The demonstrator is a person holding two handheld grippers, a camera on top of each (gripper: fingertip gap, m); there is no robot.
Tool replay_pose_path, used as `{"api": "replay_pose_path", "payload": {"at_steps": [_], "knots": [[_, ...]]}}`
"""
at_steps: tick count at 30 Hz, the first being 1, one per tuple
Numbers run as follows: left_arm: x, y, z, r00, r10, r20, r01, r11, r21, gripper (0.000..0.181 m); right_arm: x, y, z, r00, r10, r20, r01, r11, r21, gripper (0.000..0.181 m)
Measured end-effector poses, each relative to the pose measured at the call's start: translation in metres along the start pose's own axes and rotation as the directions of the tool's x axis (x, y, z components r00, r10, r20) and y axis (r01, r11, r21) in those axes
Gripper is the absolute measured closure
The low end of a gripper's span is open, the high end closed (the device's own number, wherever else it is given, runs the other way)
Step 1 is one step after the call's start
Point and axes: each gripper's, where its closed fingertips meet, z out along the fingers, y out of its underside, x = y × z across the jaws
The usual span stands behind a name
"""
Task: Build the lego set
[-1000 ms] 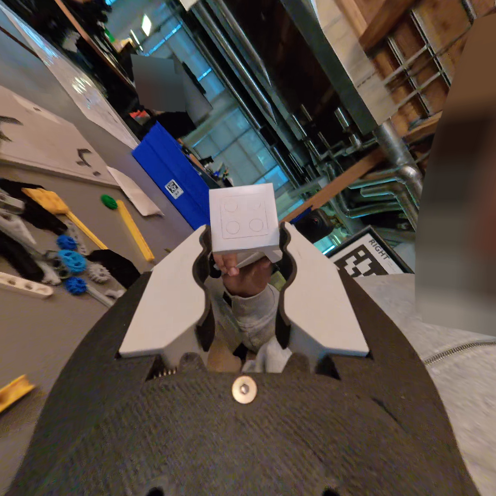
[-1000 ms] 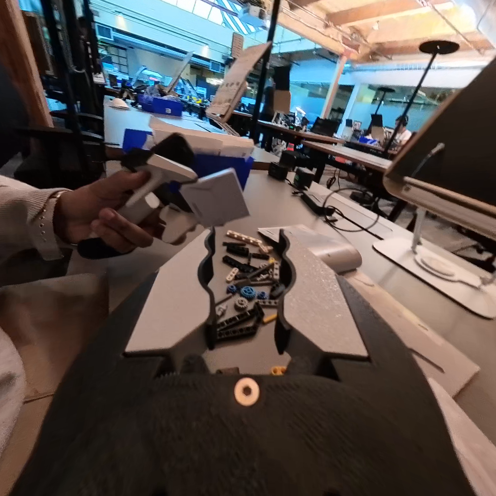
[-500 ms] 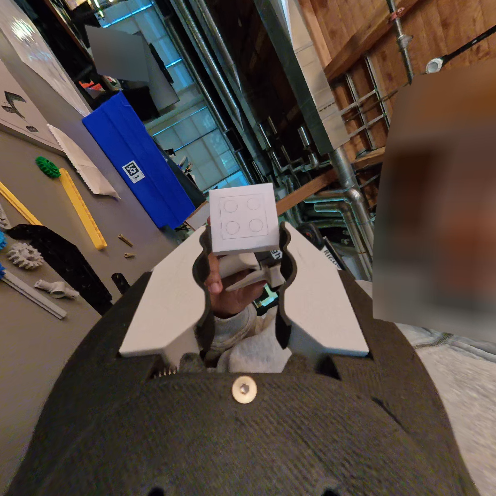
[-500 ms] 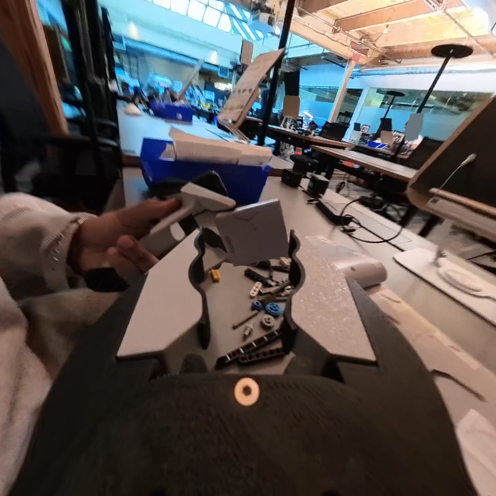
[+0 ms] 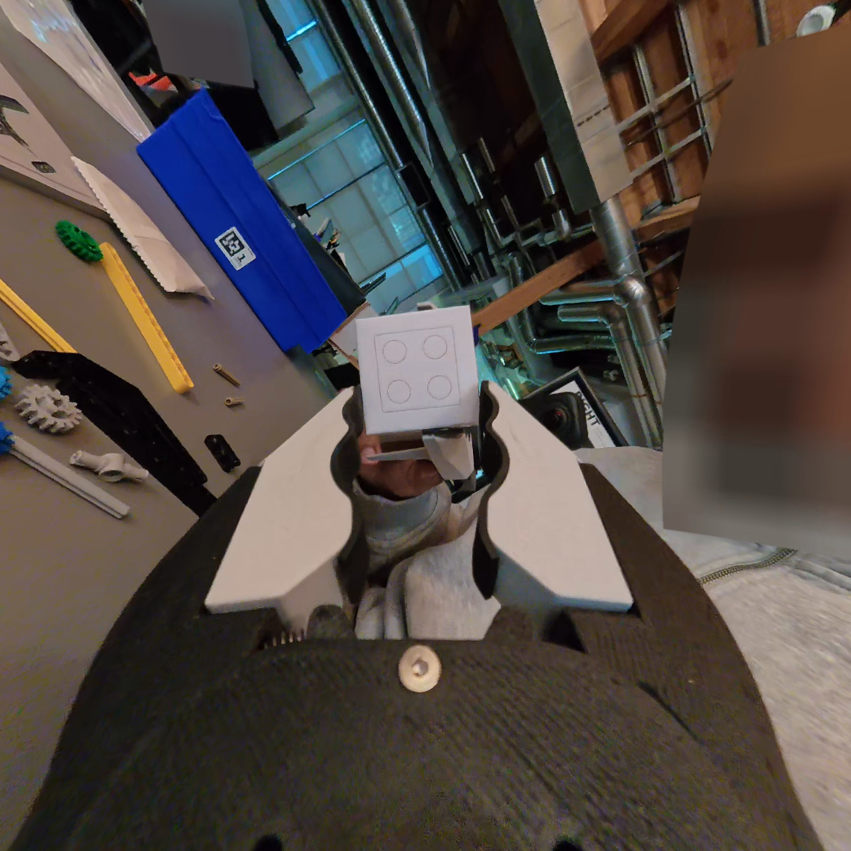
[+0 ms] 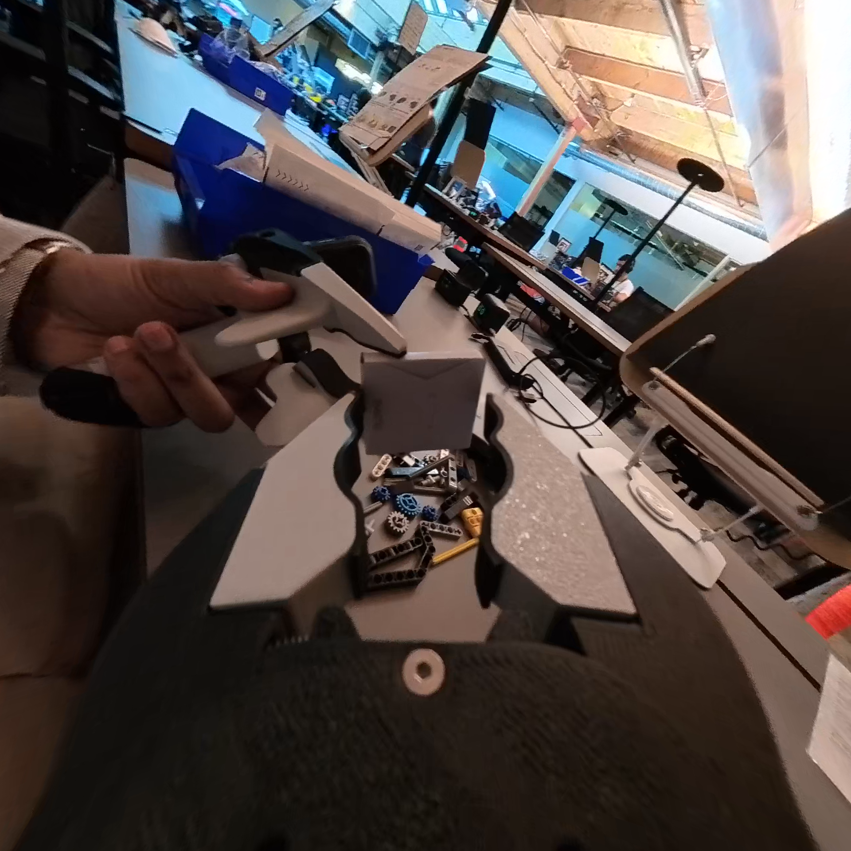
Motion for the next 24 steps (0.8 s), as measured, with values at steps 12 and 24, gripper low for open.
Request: {"api": "replay_pose_path", "payload": {"at_steps": [12, 24], "knots": [[-0.017, 0.016, -0.006, 0.992, 0.027, 0.126, -0.008, 0.989, -0.151, 0.135, -0.018, 0.022, -0.005, 0.985, 0.046, 0.167, -0.033, 0.996, -0.079, 0.132], [-0.054, 0.005, -0.02, 0.563, 0.603, 0.565, -0.438, 0.797, -0.415, 0.15, -0.02, 0.076, 0.003, 0.98, -0.124, 0.156, 0.182, 0.879, -0.441, 0.132]]}}
